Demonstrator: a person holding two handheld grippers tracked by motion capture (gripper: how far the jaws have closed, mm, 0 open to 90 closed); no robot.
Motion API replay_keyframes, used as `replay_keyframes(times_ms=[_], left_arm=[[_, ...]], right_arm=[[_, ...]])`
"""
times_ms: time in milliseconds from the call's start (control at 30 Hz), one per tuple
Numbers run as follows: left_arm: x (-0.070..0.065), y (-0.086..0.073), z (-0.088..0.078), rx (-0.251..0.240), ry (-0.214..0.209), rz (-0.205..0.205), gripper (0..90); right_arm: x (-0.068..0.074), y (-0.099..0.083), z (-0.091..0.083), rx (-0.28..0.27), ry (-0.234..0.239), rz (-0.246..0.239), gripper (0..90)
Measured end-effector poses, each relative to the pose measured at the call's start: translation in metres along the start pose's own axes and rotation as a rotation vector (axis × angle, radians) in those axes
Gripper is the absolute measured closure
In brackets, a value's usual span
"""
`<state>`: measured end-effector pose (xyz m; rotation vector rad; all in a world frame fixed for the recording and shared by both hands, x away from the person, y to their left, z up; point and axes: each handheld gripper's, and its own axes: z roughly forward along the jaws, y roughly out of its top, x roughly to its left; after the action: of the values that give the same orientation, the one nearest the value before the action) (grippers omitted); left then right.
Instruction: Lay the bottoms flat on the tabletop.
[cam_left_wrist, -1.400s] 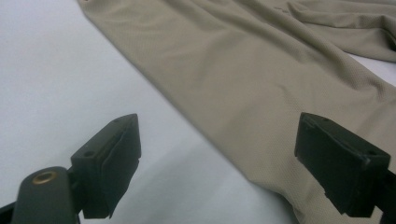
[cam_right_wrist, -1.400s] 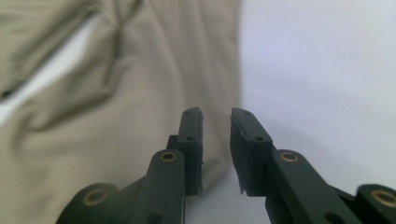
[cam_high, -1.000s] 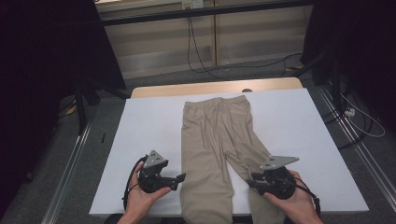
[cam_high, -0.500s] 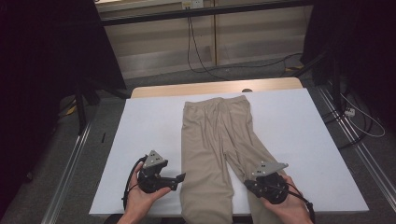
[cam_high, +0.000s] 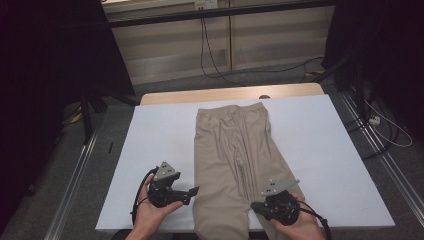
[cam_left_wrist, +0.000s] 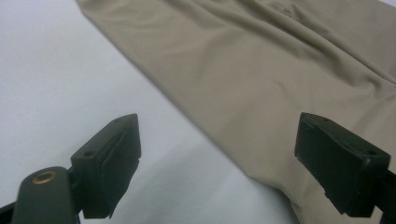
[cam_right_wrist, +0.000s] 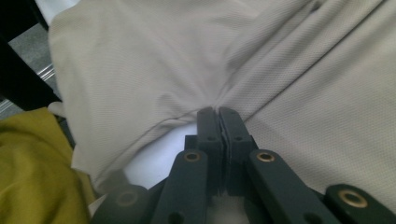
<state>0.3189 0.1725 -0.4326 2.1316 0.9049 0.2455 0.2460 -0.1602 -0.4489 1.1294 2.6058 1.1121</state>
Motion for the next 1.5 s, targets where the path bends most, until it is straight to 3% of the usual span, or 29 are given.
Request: replay_keyframes(times_ms=[67,133,167,233,267,300,333,400,433,467,567,633,667,700,767,800,833,867,900,1233,1500], left_arm=[[-0.002,-0.001,0.001,0.013,-0.007,0.003,17.2],[-0.005,-0.001,0.001,0.035,-0.028,0.007,23.0],[-0.008,-0.002,0.001,0.040,-0.039,0.010,23.0],[-0.012,-0.003,0.001,0.061,-0.055,0.015,26.0],[-0.015,-0.005,0.000,0.071,-0.054,0.021,27.5],[-0.018,-0.006,0.000,0.085,-0.056,0.028,31.9],[-0.021,-0.007,0.000,0.101,-0.060,0.032,31.9],[-0.027,-0.009,-0.001,0.115,-0.068,0.050,35.0],[-0.030,-0.010,0.000,0.120,-0.073,0.056,43.7],[-0.032,-0.010,0.000,0.135,-0.061,0.075,43.7],[-0.038,-0.011,0.006,0.182,-0.073,0.077,51.0],[-0.044,-0.011,0.008,0.184,-0.027,0.129,55.3],[-0.046,-0.011,0.008,0.187,-0.021,0.136,56.3],[-0.047,-0.010,0.009,0.190,-0.027,0.143,64.2],[-0.048,-0.010,0.009,0.187,-0.034,0.151,68.3],[-0.049,-0.010,0.009,0.190,-0.053,0.151,76.8],[-0.051,-0.010,0.010,0.194,-0.061,0.158,87.9],[-0.053,-0.009,0.010,0.198,-0.058,0.164,87.9],[-0.054,-0.009,0.010,0.195,-0.053,0.167,89.1],[-0.041,-0.013,-0.002,0.223,-0.072,0.124,89.6],[-0.039,-0.016,-0.012,0.215,-0.064,0.115,89.6]], right_arm=[[0.004,0.001,0.001,-0.004,0.008,-0.010,85.0],[0.001,0.003,-0.002,-0.035,0.018,-0.003,73.8],[0.001,0.003,-0.002,-0.035,0.018,-0.003,73.8],[-0.007,0.005,-0.014,-0.072,-0.015,0.024,66.0],[-0.013,0.005,-0.021,-0.092,-0.025,0.038,66.2],[-0.027,0.001,-0.037,-0.109,-0.073,0.055,64.6],[-0.027,0.001,-0.037,-0.109,-0.073,0.055,64.6],[-0.044,-0.005,-0.052,-0.131,-0.127,0.095,66.5],[-0.063,-0.012,-0.064,-0.137,-0.201,0.137,69.6],[-0.063,-0.012,-0.064,-0.137,-0.201,0.137,69.6],[-0.090,-0.020,-0.071,-0.105,-0.283,0.187,76.3],[-0.102,-0.026,-0.069,-0.063,-0.300,0.221,76.3],[-0.105,-0.028,-0.068,-0.049,-0.296,0.231,75.5],[-0.106,-0.033,-0.063,-0.027,-0.269,0.242,69.8],[-0.104,-0.035,-0.061,-0.021,-0.271,0.229,65.7],[-0.100,-0.034,-0.060,-0.019,-0.279,0.210,62.1],[-0.093,-0.033,-0.056,-0.010,-0.288,0.178,67.8],[-0.093,-0.033,-0.056,-0.010,-0.288,0.178,67.8],[-0.088,-0.031,-0.055,0.009,-0.288,0.134,89.8],[-0.077,-0.039,-0.065,0.015,-0.282,0.165,90.0],[-0.070,-0.042,-0.067,0.028,-0.280,0.146,90.0]])
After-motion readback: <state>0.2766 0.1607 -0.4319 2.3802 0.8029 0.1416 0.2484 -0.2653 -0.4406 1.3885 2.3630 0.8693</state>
